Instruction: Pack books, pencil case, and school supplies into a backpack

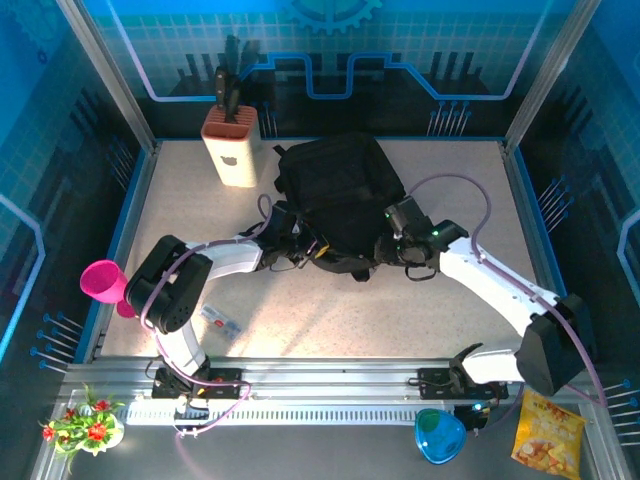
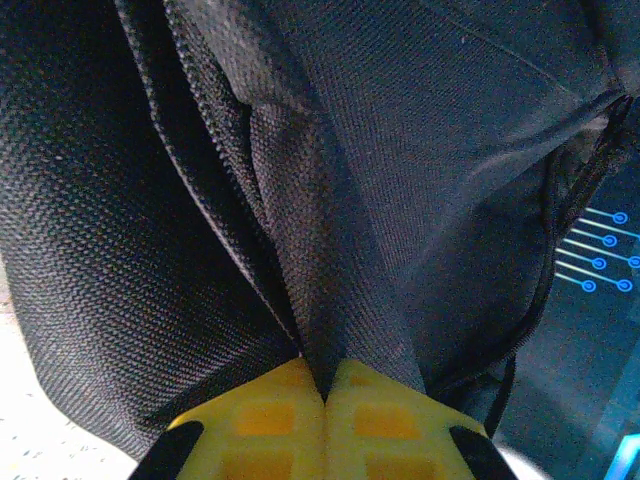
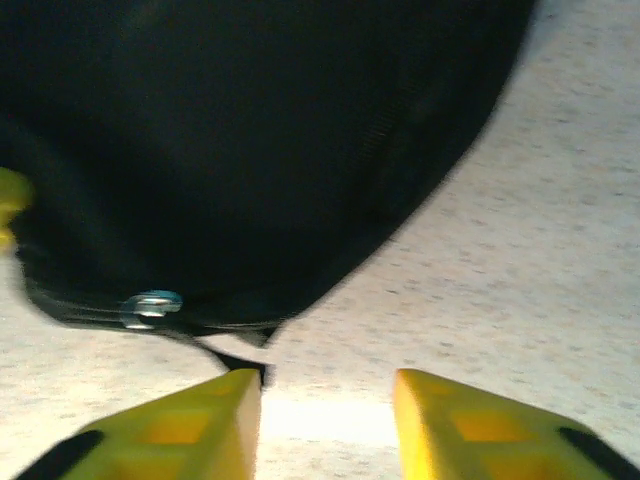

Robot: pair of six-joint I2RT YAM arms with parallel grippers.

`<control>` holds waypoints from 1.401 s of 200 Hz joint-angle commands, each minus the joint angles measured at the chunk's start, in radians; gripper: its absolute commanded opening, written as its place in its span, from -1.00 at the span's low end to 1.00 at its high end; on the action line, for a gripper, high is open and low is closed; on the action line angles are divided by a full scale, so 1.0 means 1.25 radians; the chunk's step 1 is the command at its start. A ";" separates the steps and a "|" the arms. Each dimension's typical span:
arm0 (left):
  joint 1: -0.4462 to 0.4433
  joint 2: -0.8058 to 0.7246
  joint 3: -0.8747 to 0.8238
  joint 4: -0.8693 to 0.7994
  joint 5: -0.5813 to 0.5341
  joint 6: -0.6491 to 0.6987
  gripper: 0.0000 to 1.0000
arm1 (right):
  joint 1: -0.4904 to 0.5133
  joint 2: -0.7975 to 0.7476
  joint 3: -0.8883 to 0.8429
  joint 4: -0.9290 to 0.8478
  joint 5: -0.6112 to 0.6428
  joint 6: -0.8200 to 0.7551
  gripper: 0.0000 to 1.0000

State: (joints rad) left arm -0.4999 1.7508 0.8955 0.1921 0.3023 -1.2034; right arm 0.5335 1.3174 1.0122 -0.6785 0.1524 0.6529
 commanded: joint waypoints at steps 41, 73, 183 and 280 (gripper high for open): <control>0.008 0.007 0.027 -0.008 -0.004 0.020 -1.00 | 0.021 0.048 -0.017 0.064 -0.193 -0.089 0.17; 0.008 0.008 0.027 -0.008 -0.001 0.019 -1.00 | 0.037 0.092 -0.007 0.048 -0.142 -0.098 0.18; 0.007 0.006 0.035 -0.012 0.005 0.018 -1.00 | 0.086 0.197 0.048 0.121 -0.129 -0.120 0.11; 0.019 -0.006 0.030 -0.034 -0.016 0.033 -1.00 | 0.060 0.187 0.033 0.080 0.007 -0.040 -0.95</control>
State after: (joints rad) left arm -0.4973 1.7515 0.9081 0.1783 0.3038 -1.1973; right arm 0.6281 1.6104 1.0782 -0.5758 0.0990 0.5667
